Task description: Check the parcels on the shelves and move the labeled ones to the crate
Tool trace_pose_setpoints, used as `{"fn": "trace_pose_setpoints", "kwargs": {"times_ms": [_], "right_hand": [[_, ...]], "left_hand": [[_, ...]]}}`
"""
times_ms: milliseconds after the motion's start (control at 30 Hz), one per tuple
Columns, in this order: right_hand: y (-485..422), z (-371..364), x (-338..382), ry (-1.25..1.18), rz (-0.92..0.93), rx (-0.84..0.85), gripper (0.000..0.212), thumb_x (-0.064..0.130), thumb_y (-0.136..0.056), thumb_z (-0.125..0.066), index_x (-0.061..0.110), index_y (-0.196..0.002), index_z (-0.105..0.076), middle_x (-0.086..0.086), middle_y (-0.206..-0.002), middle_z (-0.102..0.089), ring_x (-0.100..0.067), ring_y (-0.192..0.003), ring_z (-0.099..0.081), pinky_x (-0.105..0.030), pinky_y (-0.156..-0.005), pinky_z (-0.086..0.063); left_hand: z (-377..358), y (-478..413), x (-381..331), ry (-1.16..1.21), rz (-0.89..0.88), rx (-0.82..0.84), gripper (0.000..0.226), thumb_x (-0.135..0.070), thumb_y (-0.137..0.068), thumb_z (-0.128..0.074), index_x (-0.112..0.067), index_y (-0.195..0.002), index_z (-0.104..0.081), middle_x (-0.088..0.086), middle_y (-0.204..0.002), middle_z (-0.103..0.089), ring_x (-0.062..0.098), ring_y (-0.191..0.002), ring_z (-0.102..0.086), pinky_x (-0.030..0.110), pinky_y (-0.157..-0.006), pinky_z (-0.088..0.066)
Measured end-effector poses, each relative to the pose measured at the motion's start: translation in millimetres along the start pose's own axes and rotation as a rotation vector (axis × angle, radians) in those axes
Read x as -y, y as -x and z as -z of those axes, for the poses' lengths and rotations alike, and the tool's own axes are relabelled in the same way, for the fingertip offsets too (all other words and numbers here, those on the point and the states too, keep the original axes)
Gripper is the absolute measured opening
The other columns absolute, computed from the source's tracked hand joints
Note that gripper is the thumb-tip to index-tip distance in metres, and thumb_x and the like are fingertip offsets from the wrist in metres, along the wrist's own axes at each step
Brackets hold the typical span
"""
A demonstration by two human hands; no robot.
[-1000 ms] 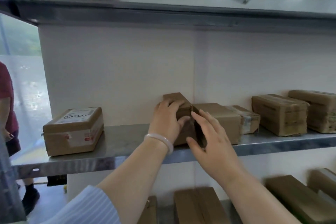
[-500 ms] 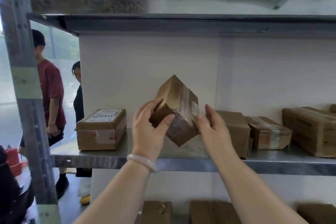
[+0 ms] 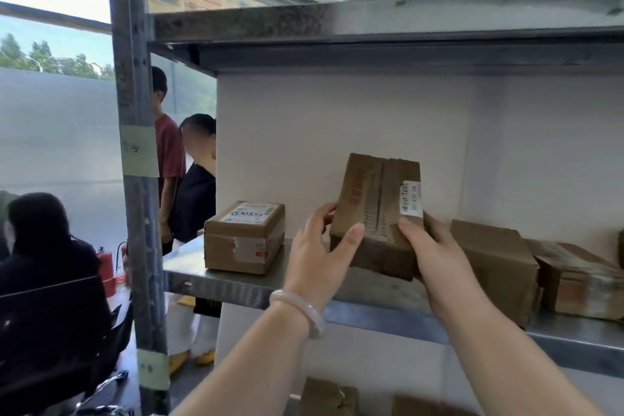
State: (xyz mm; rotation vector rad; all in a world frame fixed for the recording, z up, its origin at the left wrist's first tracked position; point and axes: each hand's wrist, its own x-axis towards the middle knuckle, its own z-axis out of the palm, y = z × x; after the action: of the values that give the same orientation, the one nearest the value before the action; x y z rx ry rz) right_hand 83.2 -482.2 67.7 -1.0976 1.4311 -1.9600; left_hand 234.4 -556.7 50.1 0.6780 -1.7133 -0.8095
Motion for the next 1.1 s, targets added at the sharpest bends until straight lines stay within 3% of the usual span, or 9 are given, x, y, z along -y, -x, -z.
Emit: {"fn": "trace_pose_setpoints", "kwargs": {"times_ms": [200, 400, 467, 600, 700, 767, 867, 1000, 1100], "right_hand": [[3, -10, 5, 0.202, 0.263, 0.013, 0.044, 0.031, -0.090, -0.064, 0.037, -0.131, -0.050, 0.020, -0.109, -0.060, 0.004, -0.098, -0.057, -0.014, -0.075, -0.046], [1, -11, 3, 0.380, 0.393, 0.048, 0.048, 0.053, -0.082, -0.062, 0.035, -0.126, -0.058, 0.012, -0.134, -0.051, -0.008, -0.128, -0.045, -0.032, -0.103, -0.044], [1, -12, 4, 0.401, 0.422, 0.052, 0.037, 0.042, -0.085, -0.065, 0.033, -0.120, -0.061, 0.019, -0.125, -0.052, -0.005, -0.125, -0.046, -0.021, -0.100, -0.042], [-2, -14, 2, 0.432, 0.390, 0.110, 0.035, 0.026, -0.088, -0.068, 0.031, -0.121, -0.059, 0.012, -0.127, -0.055, -0.005, -0.120, -0.051, -0.031, -0.101, -0.046], [-2, -19, -3, 0.463, 0.373, 0.160, 0.035, 0.022, -0.089, -0.066, 0.036, -0.118, -0.052, 0.019, -0.117, -0.053, -0.003, -0.117, -0.050, -0.025, -0.097, -0.047], [-4, -21, -7, 0.476, 0.372, 0.190, 0.032, 0.022, -0.092, -0.064, 0.034, -0.118, -0.051, 0.016, -0.119, -0.053, -0.002, -0.117, -0.049, -0.012, -0.091, -0.044], [-9, -21, -10, 0.502, 0.373, 0.193, 0.029, 0.020, -0.093, -0.061, 0.023, -0.122, -0.055, 0.013, -0.121, -0.050, -0.001, -0.115, -0.046, 0.001, -0.083, -0.036], [-14, -17, -14, 0.602, 0.407, 0.215, 0.039, 0.020, -0.094, -0.061, 0.020, -0.132, -0.053, 0.004, -0.128, -0.052, -0.009, -0.123, -0.047, -0.022, -0.107, -0.037], [-11, -11, -10, 0.748, 0.441, 0.249, 0.051, 0.026, -0.095, -0.058, 0.023, -0.144, -0.041, 0.002, -0.147, -0.041, -0.005, -0.134, -0.032, -0.022, -0.111, -0.028]], "left_hand": [[2, -4, -4, -0.268, -0.026, 0.108, 0.045, -0.041, -0.096, -0.055, -0.042, -0.140, -0.046, -0.007, -0.139, -0.040, 0.014, -0.132, -0.034, 0.028, -0.110, -0.034], [0, -14, -3, -0.210, 0.128, 0.174, 0.059, -0.064, -0.091, -0.047, -0.032, -0.141, -0.050, -0.001, -0.147, -0.042, 0.019, -0.137, -0.037, 0.027, -0.108, -0.033], [1, -14, -5, -0.216, 0.173, 0.187, 0.063, -0.068, -0.090, -0.042, -0.026, -0.134, -0.059, 0.000, -0.148, -0.042, 0.022, -0.140, -0.035, 0.030, -0.110, -0.028], [3, -12, -8, 0.205, 0.292, 0.198, 0.072, -0.085, -0.063, -0.054, -0.030, -0.106, -0.068, -0.002, -0.113, -0.072, 0.016, -0.110, -0.065, 0.036, -0.101, -0.048], [2, -17, -4, 0.149, 0.237, 0.170, 0.046, -0.063, -0.084, -0.061, -0.040, -0.123, -0.053, -0.004, -0.122, -0.065, 0.012, -0.113, -0.061, 0.036, -0.102, -0.049], [1, -18, -2, 0.082, 0.165, 0.152, 0.056, -0.047, -0.092, -0.060, -0.041, -0.143, -0.037, -0.013, -0.119, -0.061, 0.006, -0.113, -0.058, 0.031, -0.101, -0.049], [2, -20, 2, 0.014, 0.075, 0.142, 0.050, -0.040, -0.093, -0.061, -0.037, -0.139, -0.043, -0.016, -0.113, -0.061, -0.004, -0.103, -0.058, 0.016, -0.088, -0.050], [3, -30, 6, -0.093, 0.041, 0.122, 0.040, -0.040, -0.091, -0.064, -0.029, -0.129, -0.055, 0.000, -0.120, -0.064, 0.011, -0.103, -0.061, 0.028, -0.090, -0.053], [4, -34, 4, -0.135, 0.044, 0.137, 0.045, -0.041, -0.092, -0.062, -0.028, -0.134, -0.053, 0.001, -0.123, -0.064, 0.013, -0.106, -0.060, 0.026, -0.091, -0.049]]}}
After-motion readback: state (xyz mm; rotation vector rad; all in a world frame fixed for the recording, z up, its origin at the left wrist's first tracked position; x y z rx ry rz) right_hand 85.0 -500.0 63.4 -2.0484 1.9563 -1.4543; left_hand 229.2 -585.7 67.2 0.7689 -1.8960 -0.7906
